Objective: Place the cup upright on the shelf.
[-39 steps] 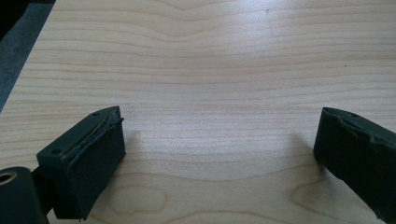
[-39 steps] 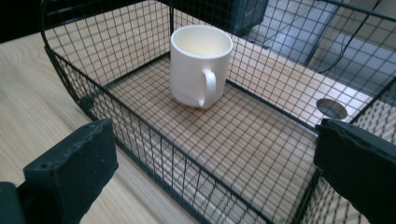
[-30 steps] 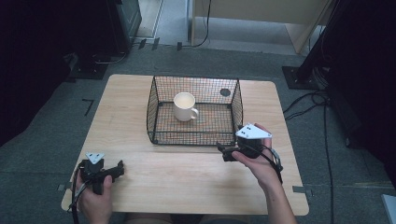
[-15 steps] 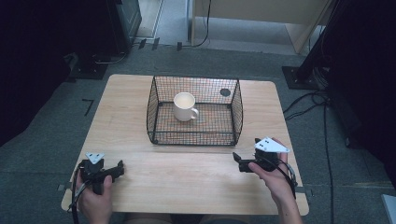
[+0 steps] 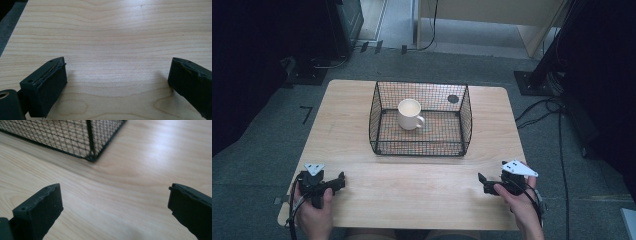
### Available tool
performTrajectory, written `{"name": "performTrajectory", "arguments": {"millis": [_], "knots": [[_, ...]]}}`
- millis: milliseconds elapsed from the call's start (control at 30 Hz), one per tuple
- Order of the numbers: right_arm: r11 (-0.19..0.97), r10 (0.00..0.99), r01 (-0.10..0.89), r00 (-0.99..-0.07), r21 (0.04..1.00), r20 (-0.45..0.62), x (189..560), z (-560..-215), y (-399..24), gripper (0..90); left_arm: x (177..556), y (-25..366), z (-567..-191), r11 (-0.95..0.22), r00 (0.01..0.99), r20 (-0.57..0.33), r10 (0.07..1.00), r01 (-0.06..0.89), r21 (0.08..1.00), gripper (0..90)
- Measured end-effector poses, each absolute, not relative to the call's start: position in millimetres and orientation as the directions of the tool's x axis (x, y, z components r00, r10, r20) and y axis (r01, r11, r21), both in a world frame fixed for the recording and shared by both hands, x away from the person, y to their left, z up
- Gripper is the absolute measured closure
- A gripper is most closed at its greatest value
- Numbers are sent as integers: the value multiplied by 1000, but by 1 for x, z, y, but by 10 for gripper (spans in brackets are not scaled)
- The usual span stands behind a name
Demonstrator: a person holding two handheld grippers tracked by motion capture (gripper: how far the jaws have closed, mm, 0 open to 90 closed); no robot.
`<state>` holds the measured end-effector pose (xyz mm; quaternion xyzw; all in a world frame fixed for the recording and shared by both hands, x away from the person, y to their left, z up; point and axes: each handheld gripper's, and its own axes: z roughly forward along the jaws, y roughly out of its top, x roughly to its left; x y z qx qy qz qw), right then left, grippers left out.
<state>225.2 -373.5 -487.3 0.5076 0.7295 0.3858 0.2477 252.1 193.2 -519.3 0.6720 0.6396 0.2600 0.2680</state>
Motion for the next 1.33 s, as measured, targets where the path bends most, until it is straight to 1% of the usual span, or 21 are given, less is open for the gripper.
{"name": "performTrajectory", "arguments": {"millis": [267,467,633,700,1100,1200,1333], "knots": [[146,955,596,-292,790,44,210,-503,-401,0,252,193,-519,-39,48,6,999,720,693,23],[151,963,641,-267,753,33,202,-515,-407,0,252,192,-519,-41,52,6,999,720,693,23],[155,967,660,-254,735,24,200,-522,-408,0,252,192,-519,-43,53,6,999,719,693,23],[152,966,684,-254,713,38,202,-527,-408,0,252,191,-519,-44,55,7,998,720,693,23],[155,969,685,-245,712,24,200,-527,-403,0,251,191,-519,-43,54,6,998,719,693,23],[134,976,691,-215,710,26,202,-527,-402,0,251,191,-519,-43,54,6,999,720,693,22],[132,977,691,-211,711,24,203,-527,-402,0,252,191,-519,-43,54,6,999,720,692,22]]}}
